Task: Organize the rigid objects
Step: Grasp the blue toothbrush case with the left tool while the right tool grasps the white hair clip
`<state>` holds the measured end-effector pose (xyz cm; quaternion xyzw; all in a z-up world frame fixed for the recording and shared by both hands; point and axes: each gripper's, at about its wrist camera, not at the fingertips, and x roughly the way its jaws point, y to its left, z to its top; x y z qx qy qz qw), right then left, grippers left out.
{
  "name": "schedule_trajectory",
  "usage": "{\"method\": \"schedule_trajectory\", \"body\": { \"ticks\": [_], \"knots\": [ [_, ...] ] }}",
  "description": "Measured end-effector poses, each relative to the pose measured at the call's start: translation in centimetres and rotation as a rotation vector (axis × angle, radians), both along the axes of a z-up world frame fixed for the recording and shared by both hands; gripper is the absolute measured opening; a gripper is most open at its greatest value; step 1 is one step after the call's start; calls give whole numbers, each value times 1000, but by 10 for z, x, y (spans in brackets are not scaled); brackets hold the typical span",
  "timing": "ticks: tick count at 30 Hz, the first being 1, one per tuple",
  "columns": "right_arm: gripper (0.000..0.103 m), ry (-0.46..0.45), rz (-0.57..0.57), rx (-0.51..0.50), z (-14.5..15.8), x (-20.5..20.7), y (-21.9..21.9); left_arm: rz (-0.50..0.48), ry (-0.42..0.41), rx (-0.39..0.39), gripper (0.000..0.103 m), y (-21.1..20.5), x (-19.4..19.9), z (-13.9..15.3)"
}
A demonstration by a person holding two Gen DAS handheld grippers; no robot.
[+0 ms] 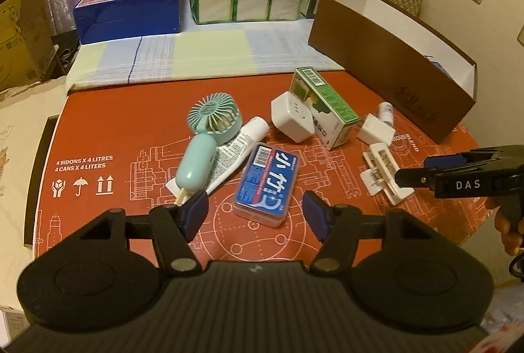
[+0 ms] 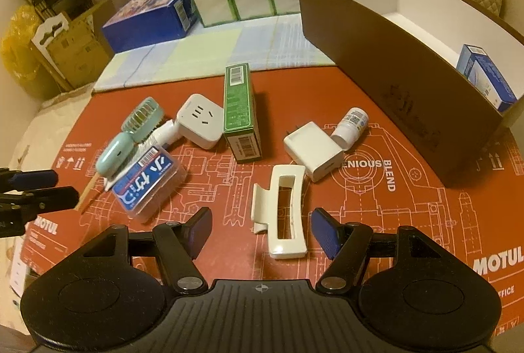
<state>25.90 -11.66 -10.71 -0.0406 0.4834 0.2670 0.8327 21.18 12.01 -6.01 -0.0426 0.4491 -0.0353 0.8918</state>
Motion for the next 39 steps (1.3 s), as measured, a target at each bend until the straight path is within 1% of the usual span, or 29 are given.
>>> {"method": "schedule_trajectory", "body": {
  "ticks": [7, 12, 15, 17, 20, 28, 30, 31, 35, 39],
  "knots": [
    [65, 7, 12, -30, -8, 8, 4, -5, 12, 4, 60, 3, 10, -10],
    [64, 11, 22, -59, -17, 14, 9, -28, 20, 8, 60, -2, 18, -19],
    [62, 20, 28, -75, -26, 17, 12, -44, 27, 14, 60, -5, 21, -24],
    [58, 24, 31, -83, -32, 19, 14, -54, 33, 16, 60, -7, 24, -28],
    [55, 28, 27, -98, -39, 22, 16, -70, 43, 21, 60, -9, 28, -32],
    [49, 25, 25, -108, -47, 26, 22, -118, 66, 41, 60, -16, 41, -44],
    [44, 21, 27, -112, -48, 26, 23, -129, 72, 45, 60, -18, 45, -47],
    [39, 20, 28, -117, -49, 27, 23, -135, 73, 48, 60, -19, 46, -48],
    [38, 1, 45, -127, -48, 24, 23, -147, 80, 54, 60, -21, 53, -52],
    [38, -7, 39, -125, -44, 22, 18, -157, 88, 71, 60, -23, 61, -58]
  ]
}}
